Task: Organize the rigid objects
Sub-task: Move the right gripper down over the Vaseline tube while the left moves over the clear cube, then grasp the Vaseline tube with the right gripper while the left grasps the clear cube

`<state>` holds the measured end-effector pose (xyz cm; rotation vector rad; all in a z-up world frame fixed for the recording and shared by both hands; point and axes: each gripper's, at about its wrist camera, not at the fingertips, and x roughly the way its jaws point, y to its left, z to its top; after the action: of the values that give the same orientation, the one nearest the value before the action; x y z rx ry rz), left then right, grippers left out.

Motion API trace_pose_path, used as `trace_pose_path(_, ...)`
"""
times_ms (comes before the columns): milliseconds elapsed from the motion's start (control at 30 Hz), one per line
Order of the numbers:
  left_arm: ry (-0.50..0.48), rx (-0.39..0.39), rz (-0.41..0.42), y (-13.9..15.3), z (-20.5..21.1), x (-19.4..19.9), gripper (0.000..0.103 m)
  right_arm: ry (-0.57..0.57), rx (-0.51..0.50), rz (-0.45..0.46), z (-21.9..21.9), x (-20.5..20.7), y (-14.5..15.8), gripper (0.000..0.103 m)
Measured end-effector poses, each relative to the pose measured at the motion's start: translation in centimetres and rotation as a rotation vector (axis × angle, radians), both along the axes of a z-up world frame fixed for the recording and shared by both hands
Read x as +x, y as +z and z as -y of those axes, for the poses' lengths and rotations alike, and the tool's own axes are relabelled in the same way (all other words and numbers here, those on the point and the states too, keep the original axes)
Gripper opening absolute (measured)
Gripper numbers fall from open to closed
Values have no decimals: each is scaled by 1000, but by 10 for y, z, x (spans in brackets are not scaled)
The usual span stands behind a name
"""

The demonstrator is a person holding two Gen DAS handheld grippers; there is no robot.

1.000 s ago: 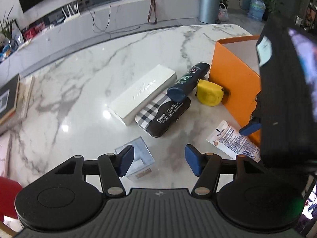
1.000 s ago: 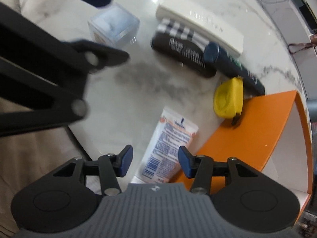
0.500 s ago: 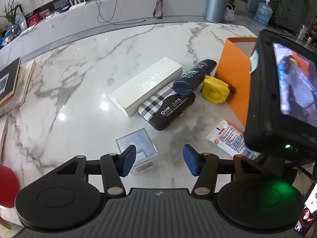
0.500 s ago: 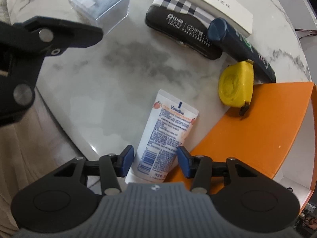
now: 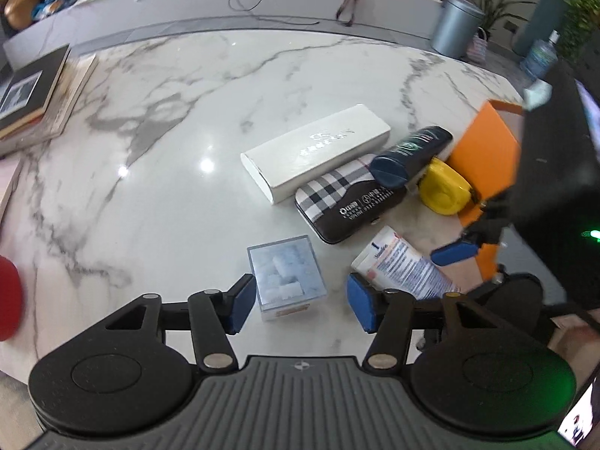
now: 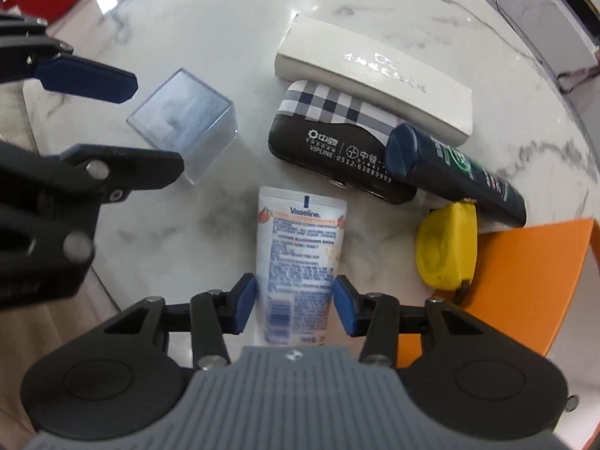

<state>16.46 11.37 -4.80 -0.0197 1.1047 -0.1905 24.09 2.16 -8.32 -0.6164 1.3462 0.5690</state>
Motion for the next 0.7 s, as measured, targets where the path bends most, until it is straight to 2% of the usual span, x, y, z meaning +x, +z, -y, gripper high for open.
trace_pose_path(133,28,56,-4,-3,3,12,77,-9,13,-3,11,5,1,62)
trace_pose_path(233,37,110,-25,-9,6,21,80,-59,51,-41,15,8,-3,63)
trace_pose_path(333,38,94,-67,-18,5,29,80,-102,55,-60,19,16,-7,63)
trace_pose_path(567,67,72,-116,-34,7,33,70,-159,75,-95,32,25,-15,62)
trace_pose_path(600,62,75,-122,-36,8,34,65,-158,78,-92,35,21,-17,60)
trace_pose_path(700,59,79,-123,-38,9,35,62,-160,80,-81,41,14,-18,53)
